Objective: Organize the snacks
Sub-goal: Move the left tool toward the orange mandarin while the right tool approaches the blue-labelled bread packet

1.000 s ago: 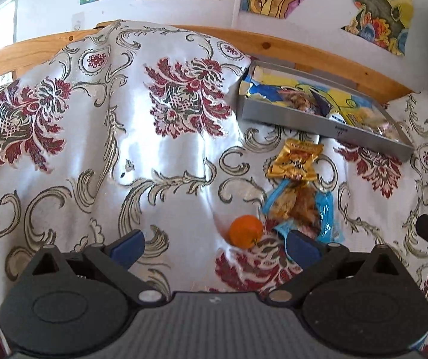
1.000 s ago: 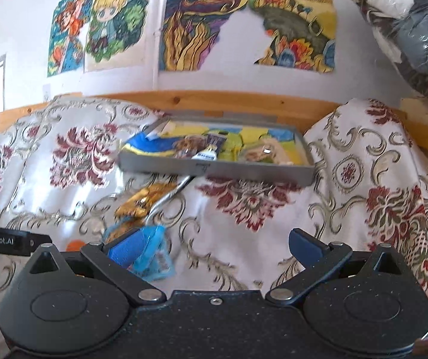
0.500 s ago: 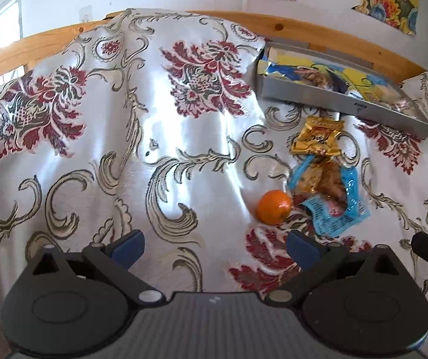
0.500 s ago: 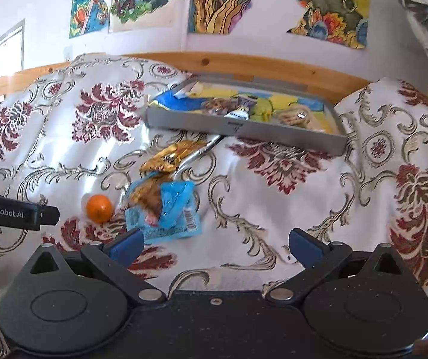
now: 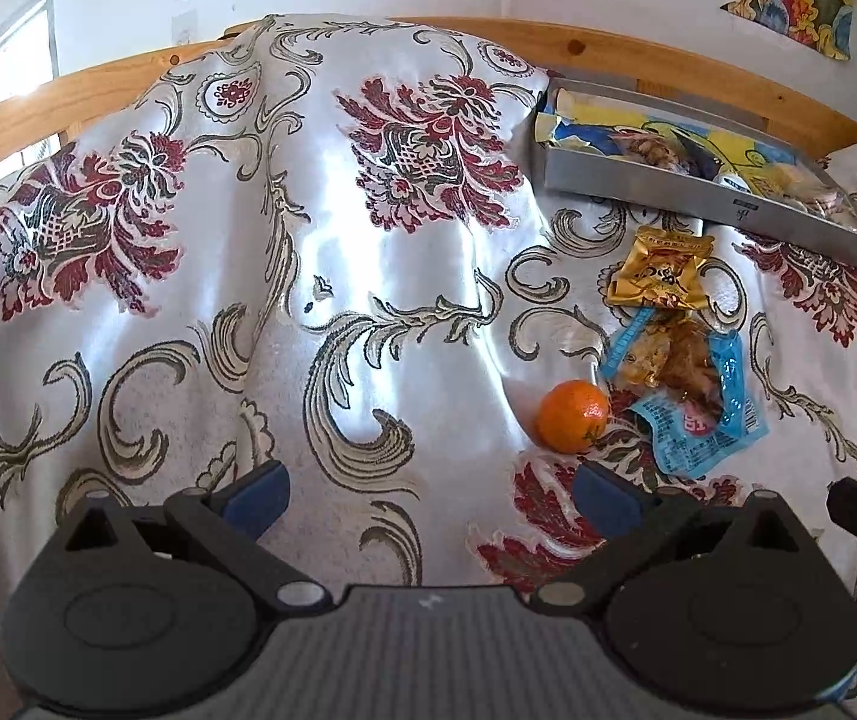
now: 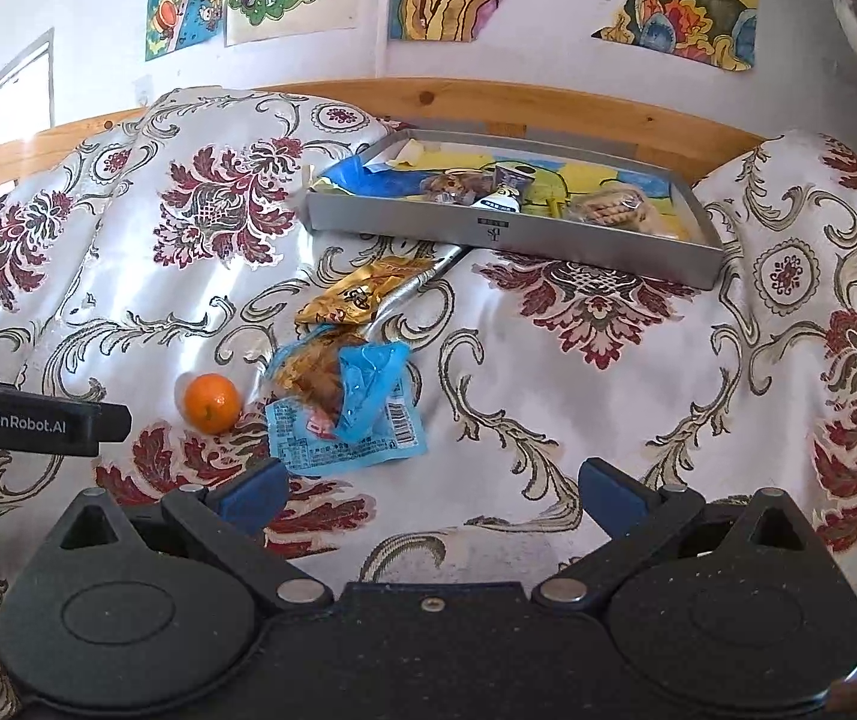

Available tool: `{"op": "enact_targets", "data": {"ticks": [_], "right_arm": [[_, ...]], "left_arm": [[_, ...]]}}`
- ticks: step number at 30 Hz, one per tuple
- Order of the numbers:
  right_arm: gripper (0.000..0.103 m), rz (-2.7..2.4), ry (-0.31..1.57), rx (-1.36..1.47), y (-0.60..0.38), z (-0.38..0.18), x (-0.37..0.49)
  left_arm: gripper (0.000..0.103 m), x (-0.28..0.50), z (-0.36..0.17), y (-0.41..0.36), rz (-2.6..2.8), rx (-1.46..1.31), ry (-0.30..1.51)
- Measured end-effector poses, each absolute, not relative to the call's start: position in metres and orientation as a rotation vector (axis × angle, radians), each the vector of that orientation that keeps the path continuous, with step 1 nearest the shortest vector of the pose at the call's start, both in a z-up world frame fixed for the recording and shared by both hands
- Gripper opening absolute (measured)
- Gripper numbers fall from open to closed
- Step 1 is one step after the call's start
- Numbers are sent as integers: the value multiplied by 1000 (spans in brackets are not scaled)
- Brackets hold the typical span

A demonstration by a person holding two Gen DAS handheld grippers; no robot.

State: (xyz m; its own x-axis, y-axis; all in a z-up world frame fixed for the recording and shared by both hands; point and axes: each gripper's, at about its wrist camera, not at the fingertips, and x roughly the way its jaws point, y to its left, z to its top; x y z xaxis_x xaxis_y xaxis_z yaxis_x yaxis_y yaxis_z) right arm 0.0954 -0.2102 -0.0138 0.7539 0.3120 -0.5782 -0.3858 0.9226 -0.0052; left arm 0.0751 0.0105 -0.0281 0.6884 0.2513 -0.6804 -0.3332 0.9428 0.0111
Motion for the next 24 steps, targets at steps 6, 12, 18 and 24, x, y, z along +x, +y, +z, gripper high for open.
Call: {"op": "enact_targets", "data": {"ticks": [6,12,18,24], "right_arm": [[102,375,642,-108,-210,-17,104],[102,376,656,-86,-211,-18,110],[102,384,631,-117,-208,-16,117],[102,436,556,-230,-199,-15,134]], "left_arm": [[102,81,-29,12,349,-106,744],[102,87,-26,11,399,-64,720],[102,94,-27,6,432,-9,740],[102,98,-31,1,434,41,734]]}}
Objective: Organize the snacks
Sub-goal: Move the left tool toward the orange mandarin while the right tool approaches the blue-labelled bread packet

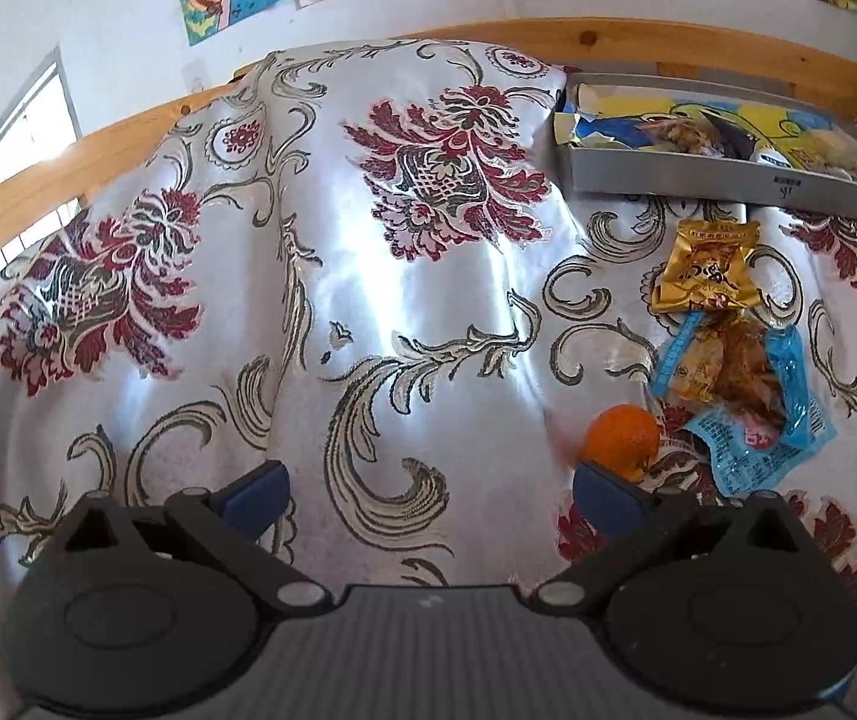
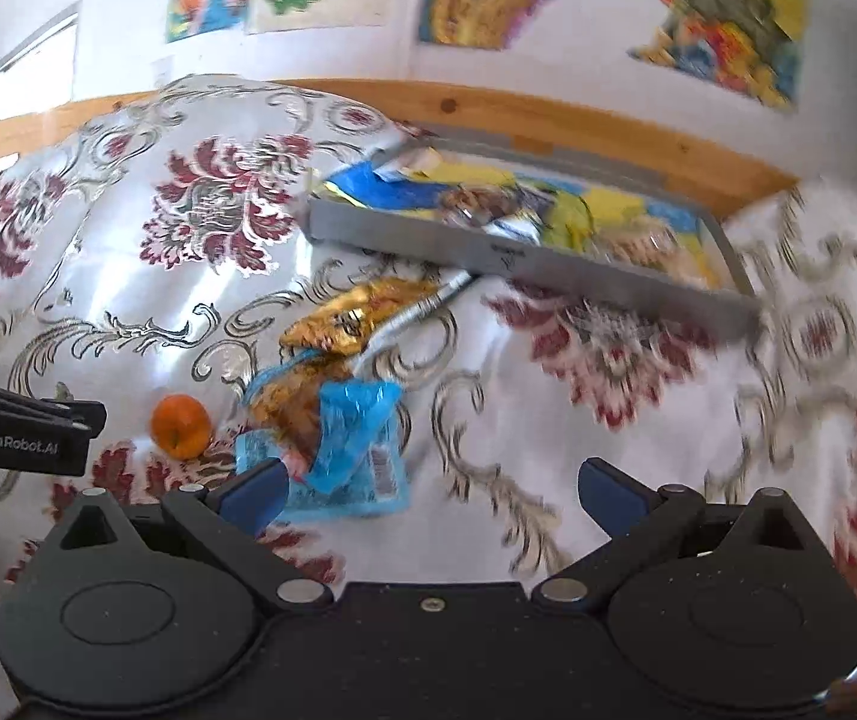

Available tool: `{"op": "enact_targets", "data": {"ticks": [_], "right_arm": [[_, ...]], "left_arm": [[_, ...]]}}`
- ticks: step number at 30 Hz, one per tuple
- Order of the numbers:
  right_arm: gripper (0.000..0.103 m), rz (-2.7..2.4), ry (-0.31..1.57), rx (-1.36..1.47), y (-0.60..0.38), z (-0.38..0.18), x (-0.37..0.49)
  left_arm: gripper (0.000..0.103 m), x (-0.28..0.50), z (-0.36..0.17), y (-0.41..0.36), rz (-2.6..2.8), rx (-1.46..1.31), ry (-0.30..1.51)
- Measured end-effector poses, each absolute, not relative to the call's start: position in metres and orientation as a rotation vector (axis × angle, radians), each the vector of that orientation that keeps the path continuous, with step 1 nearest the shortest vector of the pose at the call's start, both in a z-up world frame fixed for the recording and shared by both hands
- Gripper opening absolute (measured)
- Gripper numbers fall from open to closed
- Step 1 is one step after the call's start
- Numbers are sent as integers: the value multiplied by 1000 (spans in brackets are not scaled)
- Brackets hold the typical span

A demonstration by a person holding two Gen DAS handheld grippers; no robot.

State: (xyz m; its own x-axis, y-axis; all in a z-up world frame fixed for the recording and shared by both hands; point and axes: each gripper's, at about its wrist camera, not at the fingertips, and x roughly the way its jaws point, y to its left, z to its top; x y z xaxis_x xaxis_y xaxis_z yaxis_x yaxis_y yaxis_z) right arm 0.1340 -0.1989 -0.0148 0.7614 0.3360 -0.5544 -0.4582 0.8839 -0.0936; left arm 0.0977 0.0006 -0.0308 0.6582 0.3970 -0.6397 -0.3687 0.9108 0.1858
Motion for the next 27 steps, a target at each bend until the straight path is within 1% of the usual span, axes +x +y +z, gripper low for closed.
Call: {"op": "enact_targets", "data": {"ticks": [6,15,17,20,27], "right_arm": [[102,542,468,-360,-187,-20,155],[102,722,346,-573,-159,-44,163],[102,740,340,-587,-157,-49,167],[98,759,337,-599,-154,-55,173],[96,818,287,-645,-146,-63,174]], "left_arm": [[102,102,-37,-3,424,69,747],[102,108,-42,-6,370,74,734],[102,110,-42,-6,349,63,724],[102,115,-42,-7,313,38,713],[102,123,-45,-7,238,-21,702]]}}
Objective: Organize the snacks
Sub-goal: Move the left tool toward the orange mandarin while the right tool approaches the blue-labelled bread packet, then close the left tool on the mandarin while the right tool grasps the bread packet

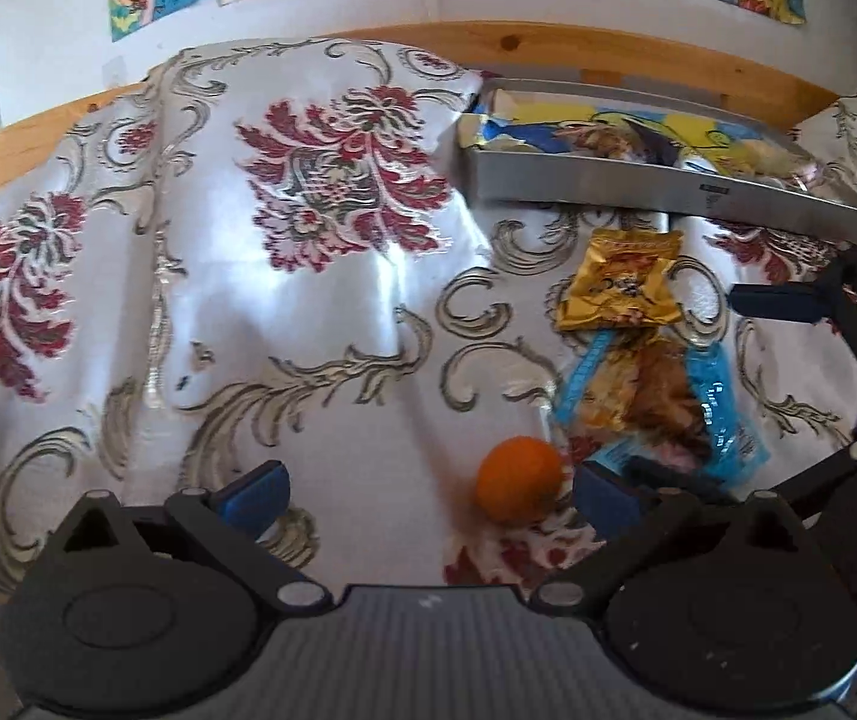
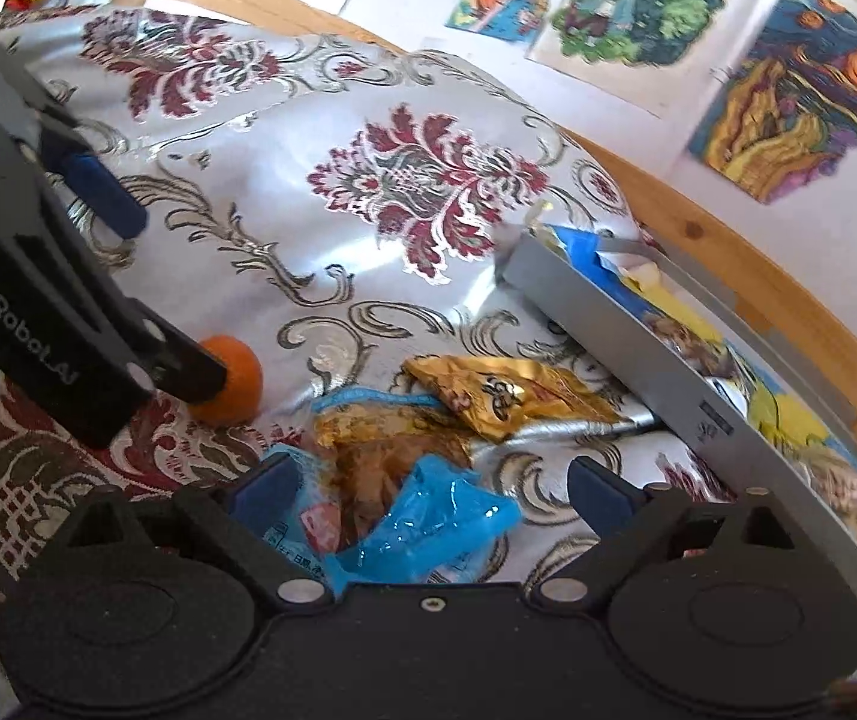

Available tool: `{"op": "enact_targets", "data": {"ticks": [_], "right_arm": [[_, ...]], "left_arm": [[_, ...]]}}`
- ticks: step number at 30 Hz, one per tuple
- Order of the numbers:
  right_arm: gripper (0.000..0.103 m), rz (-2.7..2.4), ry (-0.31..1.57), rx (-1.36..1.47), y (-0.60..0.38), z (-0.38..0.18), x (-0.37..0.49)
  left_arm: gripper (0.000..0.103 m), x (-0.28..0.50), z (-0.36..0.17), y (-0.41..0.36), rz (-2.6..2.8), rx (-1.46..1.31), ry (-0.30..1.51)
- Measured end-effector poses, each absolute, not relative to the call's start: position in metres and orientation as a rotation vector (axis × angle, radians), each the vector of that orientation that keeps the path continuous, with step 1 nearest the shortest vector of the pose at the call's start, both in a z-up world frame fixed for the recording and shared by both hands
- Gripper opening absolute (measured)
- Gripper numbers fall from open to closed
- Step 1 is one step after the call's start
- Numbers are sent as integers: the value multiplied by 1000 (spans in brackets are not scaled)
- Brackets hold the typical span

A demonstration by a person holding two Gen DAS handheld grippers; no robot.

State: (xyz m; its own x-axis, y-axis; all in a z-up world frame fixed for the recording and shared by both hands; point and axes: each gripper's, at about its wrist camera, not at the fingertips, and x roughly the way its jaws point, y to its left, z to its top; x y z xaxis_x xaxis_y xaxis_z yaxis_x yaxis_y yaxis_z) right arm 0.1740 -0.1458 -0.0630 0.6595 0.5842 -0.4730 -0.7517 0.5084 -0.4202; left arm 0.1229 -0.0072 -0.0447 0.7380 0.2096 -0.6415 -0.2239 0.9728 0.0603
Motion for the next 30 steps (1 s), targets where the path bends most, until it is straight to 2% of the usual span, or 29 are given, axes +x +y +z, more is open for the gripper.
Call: {"op": "enact_targets", "data": {"ticks": [4,7,15,23,27,30], "right_arm": [[95,835,288,-632,-147,-64,176],[93,849,305,-609,-149,-65,180],[85,884,330,-579,-150,-65,183],[78,916,354,-562,-153,-64,183],[75,927,377,-557,-154,-65,182],[74,931,392,-569,-153,-66,180]], "left_arm": [[102,126,-49,-14,195,3,697],[97,128,-51,-19,164,14,696],[70,132,-58,-18,119,-19,705],[56,135,-61,-12,110,-82,717],[40,137,-65,-10,104,-109,733],[38,137,-66,-8,100,-126,732]]}}
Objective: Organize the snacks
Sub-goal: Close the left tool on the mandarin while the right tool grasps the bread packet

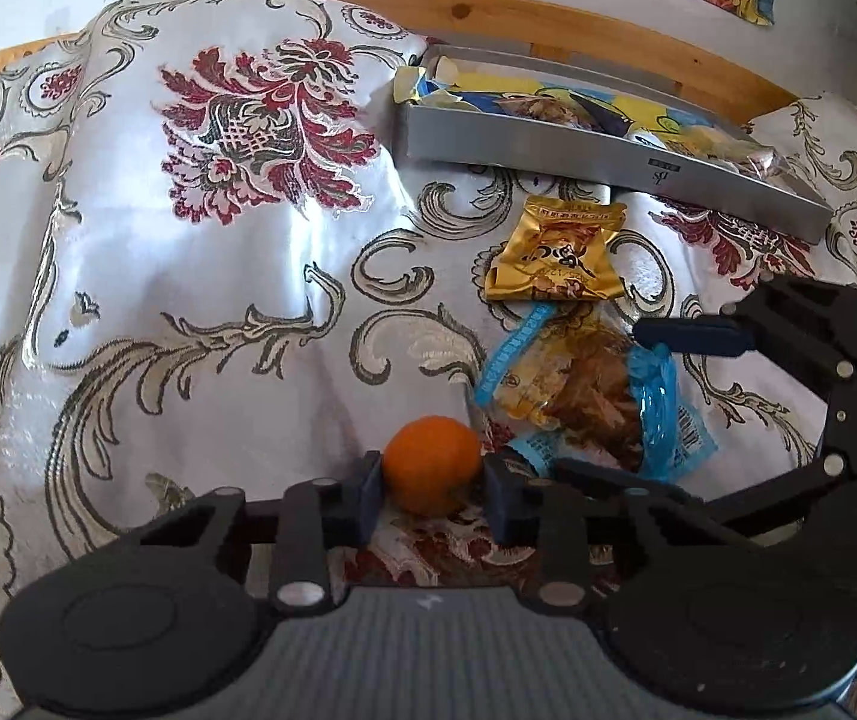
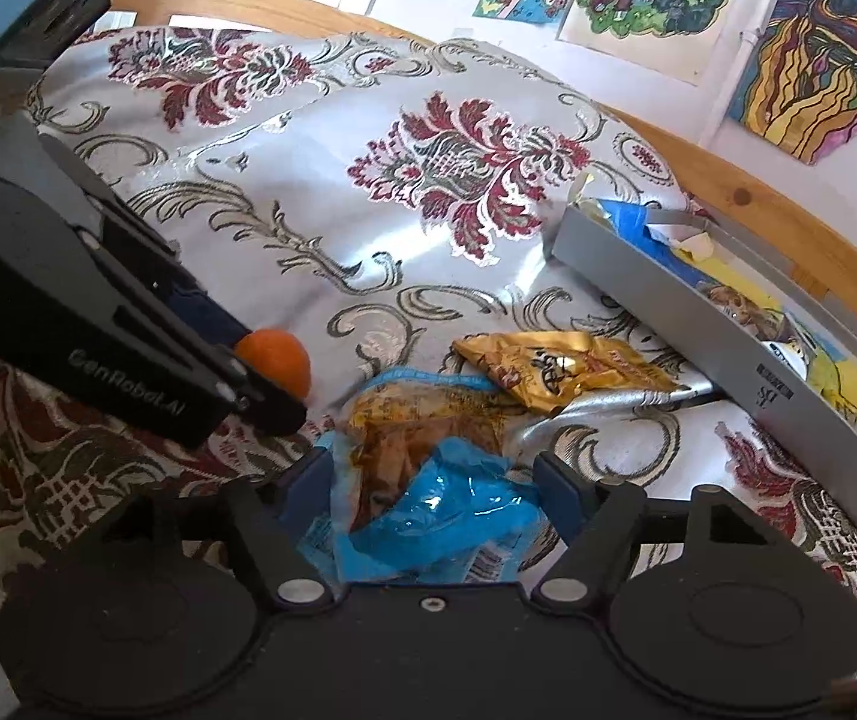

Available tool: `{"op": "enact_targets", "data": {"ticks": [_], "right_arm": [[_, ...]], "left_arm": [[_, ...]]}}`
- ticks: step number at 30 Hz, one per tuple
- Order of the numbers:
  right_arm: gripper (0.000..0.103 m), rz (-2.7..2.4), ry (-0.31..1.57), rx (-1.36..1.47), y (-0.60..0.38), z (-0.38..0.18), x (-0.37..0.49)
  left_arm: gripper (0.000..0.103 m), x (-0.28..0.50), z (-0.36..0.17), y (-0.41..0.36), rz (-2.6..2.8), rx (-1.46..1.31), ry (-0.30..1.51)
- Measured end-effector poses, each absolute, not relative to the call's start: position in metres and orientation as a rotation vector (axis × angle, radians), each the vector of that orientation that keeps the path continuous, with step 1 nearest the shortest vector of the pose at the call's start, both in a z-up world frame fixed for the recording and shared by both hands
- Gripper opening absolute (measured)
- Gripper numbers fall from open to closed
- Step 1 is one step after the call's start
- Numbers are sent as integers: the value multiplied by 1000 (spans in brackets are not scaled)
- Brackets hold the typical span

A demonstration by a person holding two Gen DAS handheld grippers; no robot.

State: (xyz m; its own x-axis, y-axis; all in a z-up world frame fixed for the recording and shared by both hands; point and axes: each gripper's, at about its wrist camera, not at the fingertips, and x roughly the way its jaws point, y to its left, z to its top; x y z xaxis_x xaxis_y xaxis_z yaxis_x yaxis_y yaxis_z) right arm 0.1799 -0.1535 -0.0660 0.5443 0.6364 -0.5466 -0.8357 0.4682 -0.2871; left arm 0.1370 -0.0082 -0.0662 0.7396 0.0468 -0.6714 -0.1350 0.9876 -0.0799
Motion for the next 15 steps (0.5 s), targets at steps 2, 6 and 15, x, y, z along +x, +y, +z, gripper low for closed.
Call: {"op": "enact_targets", "data": {"ticks": [2,6,15], "right_arm": [[74,926,399,-574,-153,-66,178],[72,914,401,-597,-152,-66,173],[67,865,420,-660,-149,-67,156]], "left_arm": [[37,136,-66,-7,99,-136,730],[37,135,-66,-5,100,-161,729],[37,128,-63,-6,91,-186,735]]}}
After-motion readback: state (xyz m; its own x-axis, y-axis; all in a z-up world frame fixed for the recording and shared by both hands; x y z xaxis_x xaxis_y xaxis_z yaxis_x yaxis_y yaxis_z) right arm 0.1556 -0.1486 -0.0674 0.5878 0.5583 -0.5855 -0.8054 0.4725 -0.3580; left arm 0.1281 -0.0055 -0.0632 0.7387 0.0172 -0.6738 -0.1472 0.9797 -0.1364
